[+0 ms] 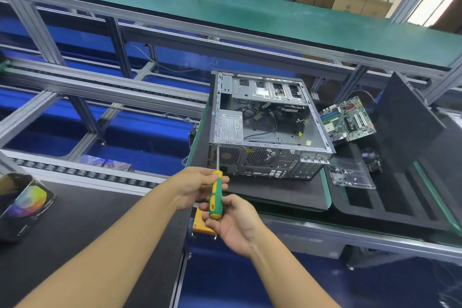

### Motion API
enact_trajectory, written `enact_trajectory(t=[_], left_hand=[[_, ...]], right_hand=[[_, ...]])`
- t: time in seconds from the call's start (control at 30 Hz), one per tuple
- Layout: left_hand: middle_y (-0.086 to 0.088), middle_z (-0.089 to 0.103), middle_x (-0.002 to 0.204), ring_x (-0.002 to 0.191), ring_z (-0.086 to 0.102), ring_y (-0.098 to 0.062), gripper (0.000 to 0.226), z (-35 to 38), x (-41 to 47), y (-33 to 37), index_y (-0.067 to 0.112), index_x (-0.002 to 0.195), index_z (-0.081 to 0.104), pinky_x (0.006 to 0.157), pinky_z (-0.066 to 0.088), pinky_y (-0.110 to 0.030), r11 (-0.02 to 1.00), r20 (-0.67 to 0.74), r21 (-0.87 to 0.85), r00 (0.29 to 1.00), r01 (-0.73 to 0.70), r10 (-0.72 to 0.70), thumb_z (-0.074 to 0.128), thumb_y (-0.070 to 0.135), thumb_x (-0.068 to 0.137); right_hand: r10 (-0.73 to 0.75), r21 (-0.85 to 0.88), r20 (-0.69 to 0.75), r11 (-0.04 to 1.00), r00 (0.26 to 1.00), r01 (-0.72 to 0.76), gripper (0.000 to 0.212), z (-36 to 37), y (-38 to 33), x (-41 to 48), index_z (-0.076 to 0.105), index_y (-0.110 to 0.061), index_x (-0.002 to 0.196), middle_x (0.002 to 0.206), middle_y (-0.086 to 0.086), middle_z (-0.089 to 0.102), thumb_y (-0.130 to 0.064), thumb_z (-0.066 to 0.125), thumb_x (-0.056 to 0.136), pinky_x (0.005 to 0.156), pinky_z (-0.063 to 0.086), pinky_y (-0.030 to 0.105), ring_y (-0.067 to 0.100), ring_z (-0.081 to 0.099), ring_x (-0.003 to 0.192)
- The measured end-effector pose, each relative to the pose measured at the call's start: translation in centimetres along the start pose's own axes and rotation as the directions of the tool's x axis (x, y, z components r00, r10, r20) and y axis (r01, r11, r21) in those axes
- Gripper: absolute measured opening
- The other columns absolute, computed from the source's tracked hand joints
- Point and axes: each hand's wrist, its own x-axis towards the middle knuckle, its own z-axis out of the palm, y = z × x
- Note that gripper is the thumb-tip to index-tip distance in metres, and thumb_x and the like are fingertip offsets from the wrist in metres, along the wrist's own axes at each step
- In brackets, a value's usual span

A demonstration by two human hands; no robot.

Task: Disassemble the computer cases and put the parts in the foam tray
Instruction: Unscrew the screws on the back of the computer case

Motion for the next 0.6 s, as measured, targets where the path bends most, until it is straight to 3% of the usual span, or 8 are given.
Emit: enact_trajectory(t=[0.07,0.13,0.23,0.37,0.43,0.5,0.6], left_hand=[[-0.004,0.076,0.107,0.089,0.069,-0.019,0.021,0.2,-0.1,0.1,0.004,0.114,0.063,0.073,0.052,-0.033,0.998,0.003,0.068,1.0,0.013,-0.013,0.055,0.019,0.101],[-0.002,0.072,0.09,0.073,0.062,-0.016,0.03,0.8,-0.3,0.3,0.005,0.105,0.064,0.068,0.05,-0.031,0.99,-0.019,0.138,1.0,0.021,-0.018,0.067,0.032,0.094],[-0.001,0.063,0.064,0.061,0.059,-0.014,0.032,1.2,-0.3,0.4,0.001,0.098,0.068,0.065,0.051,-0.031,0.992,-0.078,0.124,0.997,-0.004,0.014,0.078,0.027,0.084],[-0.015,0.074,0.087,0.075,0.073,-0.021,0.041,0.8,-0.4,0.6,-0.005,0.118,0.063,0.062,0.058,-0.031,1.0,-0.085,-0.015,0.996,-0.001,0.0,0.077,0.012,0.083],[-0.018,0.075,0.097,0.083,0.075,-0.024,0.04,0.6,-0.3,0.6,-0.005,0.123,0.058,0.069,0.06,-0.036,0.997,-0.069,-0.08,0.998,-0.004,-0.001,0.072,0.005,0.087],[-0.018,0.075,0.103,0.091,0.074,-0.027,0.033,0.3,-0.1,0.3,-0.002,0.124,0.055,0.083,0.058,-0.044,0.995,-0.059,-0.098,0.998,0.005,-0.011,0.065,0.001,0.092],[-0.011,0.075,0.107,0.1,0.072,-0.024,0.023,-0.1,0.2,0.0,0.009,0.122,0.055,0.09,0.053,-0.045,0.999,-0.018,-0.044,1.0,0.025,-0.026,0.056,0.007,0.099]], right_hand=[[-0.056,-0.039,-0.031,0.998,0.998,0.055,0.025,-0.2,0.0,-0.1,0.059,0.009,0.111,0.089,0.022,0.066,-0.009,0.044,0.103,0.056,0.056,0.03,0.028,0.065,0.068],[-0.118,-0.119,-0.053,0.987,0.992,0.111,0.017,0.0,0.1,0.0,0.058,0.007,0.112,0.09,0.019,0.065,-0.005,0.055,0.099,0.054,0.056,0.028,0.026,0.067,0.067],[-0.137,-0.179,-0.097,0.977,0.986,0.118,0.027,0.4,0.2,0.1,0.053,0.002,0.115,0.086,0.013,0.066,-0.005,0.067,0.093,0.051,0.051,0.026,0.021,0.064,0.064],[-0.135,-0.19,-0.103,0.975,0.985,0.114,0.035,0.6,0.5,0.5,0.051,-0.003,0.114,0.084,0.009,0.058,-0.011,0.074,0.088,0.048,0.042,0.026,0.016,0.05,0.061],[-0.102,-0.148,-0.088,0.985,0.991,0.089,0.03,0.7,0.7,0.5,0.055,-0.007,0.109,0.079,0.007,0.055,-0.023,0.072,0.091,0.048,0.042,0.027,0.016,0.049,0.06],[-0.033,-0.095,-0.053,0.995,0.998,0.028,0.031,0.8,0.5,0.4,0.059,-0.006,0.111,0.077,0.01,0.055,-0.035,0.058,0.099,0.052,0.045,0.029,0.019,0.051,0.06],[0.006,-0.048,-0.019,0.999,1.0,-0.007,0.038,0.3,0.3,0.2,0.053,0.003,0.122,0.083,0.016,0.06,-0.026,0.035,0.105,0.054,0.049,0.03,0.024,0.055,0.063]])
